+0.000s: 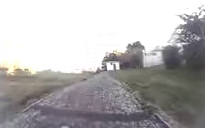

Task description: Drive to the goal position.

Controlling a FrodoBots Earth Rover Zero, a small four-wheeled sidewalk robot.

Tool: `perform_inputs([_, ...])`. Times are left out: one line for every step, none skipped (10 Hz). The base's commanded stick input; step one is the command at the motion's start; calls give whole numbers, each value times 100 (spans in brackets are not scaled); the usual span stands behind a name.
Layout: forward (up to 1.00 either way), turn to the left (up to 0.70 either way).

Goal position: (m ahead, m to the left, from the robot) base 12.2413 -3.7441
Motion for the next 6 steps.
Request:
perform_inputs([100,0])
perform_inputs([100,0])
perform_inputs([100,0])
perform_inputs([100,0])
perform_inputs([100,0])
perform_inputs([100,0])
